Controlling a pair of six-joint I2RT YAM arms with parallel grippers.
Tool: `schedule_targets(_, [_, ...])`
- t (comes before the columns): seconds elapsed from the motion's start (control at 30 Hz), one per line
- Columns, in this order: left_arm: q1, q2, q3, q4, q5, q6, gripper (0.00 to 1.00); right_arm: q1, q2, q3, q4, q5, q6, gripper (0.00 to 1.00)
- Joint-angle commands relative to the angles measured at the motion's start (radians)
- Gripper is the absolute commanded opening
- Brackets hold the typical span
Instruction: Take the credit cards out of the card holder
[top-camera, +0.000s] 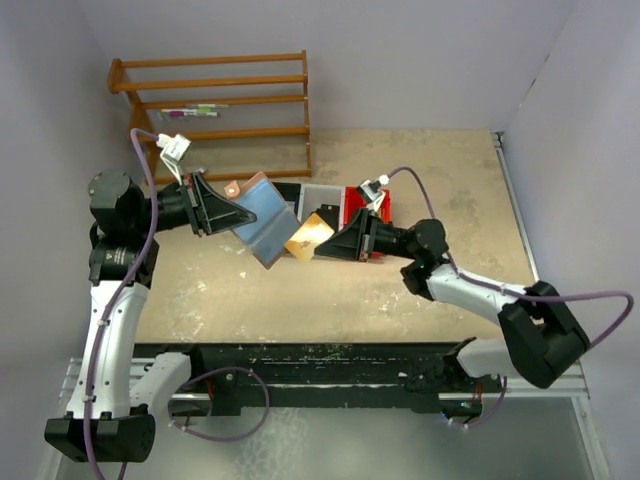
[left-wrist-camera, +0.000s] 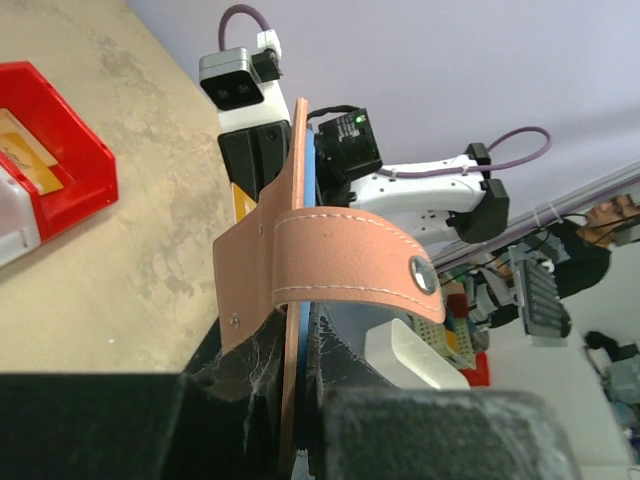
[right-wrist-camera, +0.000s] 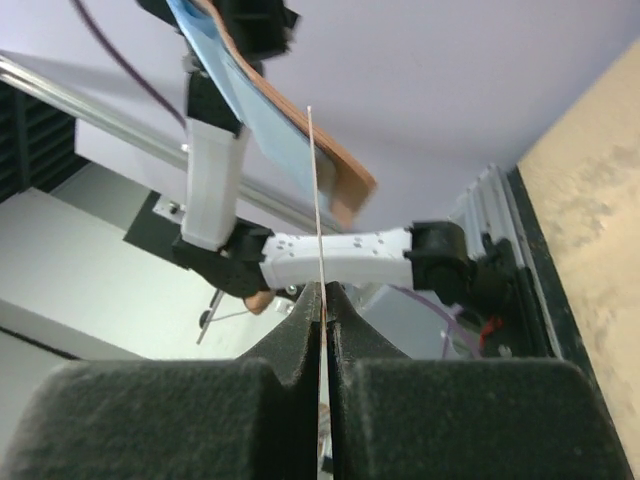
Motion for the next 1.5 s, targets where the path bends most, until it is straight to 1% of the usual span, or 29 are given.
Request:
schedule_targets(0.0, [0.002,0.012,0.123,-0.168,-0.04,0.265,0.07,-0.124,-0.103,0.01,-0.322,-0.126,-0.166,0.0])
schedule_targets(0.03, [0.002,0.016,0.142,-0.218,-0.048,0.323,0.07,-0.167,-0.132,0.037,-0.476,-0.13,-0.266,0.0])
schedule_targets(0.1, [0.002,0.023,0.173,-0.31,-0.079,0.444,0.06,-0.254,-0.173,0.148,-0.947,-0.074,-0.548,0.0])
schedule_targets(0.17, [0.002,0.031,0.21,-0.423,-0.144,0.583,0.04,-0.296,-0.157,0.275,-1.287,0.042,-0.79,0.0])
schedule_targets(0.2, [0.002,0.036,0.226,-0.479,-0.165,0.645,0.03,-0.313,-0.135,0.34,-1.451,0.097,-0.87,0.0])
schedule_targets(0.27, [0.002,0.053,0.254,-0.577,-0.207,0.745,0.03,-0.337,-0.072,0.452,-1.596,0.184,-0.976,0.0])
schedule_targets(0.33, [0.002,0.064,0.265,-0.632,-0.229,0.814,0.03,-0.345,-0.003,0.525,-1.7,0.321,-1.055,0.0])
schedule_targets(0.43, [0.003,0.064,0.265,-0.671,-0.226,0.851,0.03,-0.348,0.117,0.59,-1.761,0.444,-1.1,0.0])
schedule_targets(0.53, [0.002,0.052,0.253,-0.667,-0.202,0.85,0.04,-0.348,0.237,0.641,-1.782,0.454,-1.132,0.0])
schedule_targets(0.7, [0.002,0.043,0.266,-0.685,-0.155,0.863,0.04,-0.348,0.369,0.711,-1.817,0.497,-1.178,0.0])
schedule_targets(0.77, [0.002,0.04,0.265,-0.688,-0.141,0.862,0.04,-0.348,0.393,0.735,-1.788,0.526,-1.182,0.0])
schedule_targets(0.9, [0.002,0.036,0.268,-0.687,-0.124,0.855,0.04,-0.347,0.423,0.77,-1.792,0.557,-1.181,0.0])
schedule_targets(1.1, [0.002,0.03,0.27,-0.67,-0.107,0.833,0.05,-0.336,0.46,0.783,-1.787,0.535,-1.186,0.0])
schedule_targets(1.3, [0.002,0.035,0.276,-0.667,-0.098,0.819,0.05,-0.323,0.471,0.784,-1.792,0.563,-1.186,0.0])
schedule_targets(1.33, [0.002,0.035,0.277,-0.667,-0.096,0.816,0.05,-0.322,0.47,0.785,-1.793,0.564,-1.185,0.01])
schedule_targets(1.47, [0.002,0.036,0.285,-0.654,-0.082,0.796,0.06,-0.322,0.462,0.795,-1.806,0.588,-1.187,0.12])
